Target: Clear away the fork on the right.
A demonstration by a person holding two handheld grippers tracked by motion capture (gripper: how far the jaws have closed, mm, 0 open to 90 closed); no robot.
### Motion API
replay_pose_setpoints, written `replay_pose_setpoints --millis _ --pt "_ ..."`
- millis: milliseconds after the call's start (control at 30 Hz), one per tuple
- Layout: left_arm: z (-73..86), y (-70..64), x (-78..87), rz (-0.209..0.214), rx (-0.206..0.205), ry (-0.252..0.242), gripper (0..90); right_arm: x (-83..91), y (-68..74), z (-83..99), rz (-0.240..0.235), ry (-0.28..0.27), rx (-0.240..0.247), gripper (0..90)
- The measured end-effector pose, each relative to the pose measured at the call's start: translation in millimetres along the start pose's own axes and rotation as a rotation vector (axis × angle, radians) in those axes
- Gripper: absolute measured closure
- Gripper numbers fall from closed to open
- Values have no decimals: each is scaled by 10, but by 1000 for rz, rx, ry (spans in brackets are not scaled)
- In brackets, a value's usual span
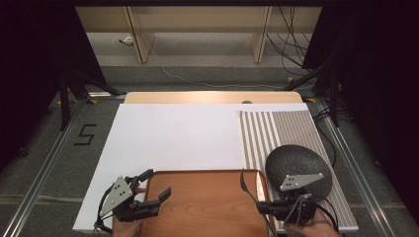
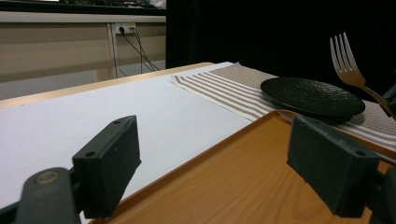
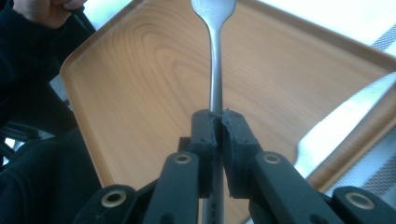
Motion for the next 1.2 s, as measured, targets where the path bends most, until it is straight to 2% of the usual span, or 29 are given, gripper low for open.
replay_pose_setpoints --millis 467,667,1200 --pt "-4 -2 2 0 0 -2 170 -197 118 28 -4 43 8 844" --pt "-6 -7 4 -1 -1 -2 170 -274 140 77 28 81 24 844" --pt "-4 0 9 -3 -1 -3 170 -408 165 189 39 171 38 843"
Point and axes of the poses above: each handheld gripper's, and its own axes: x roughly backward along the jaws, z roughly out of its underside, y roughly to its left, the point moved 9 cm from there along -x, roughly forward along the jaws, and after that the axes turned 7 degrees about -x, right-handed, at the moved point
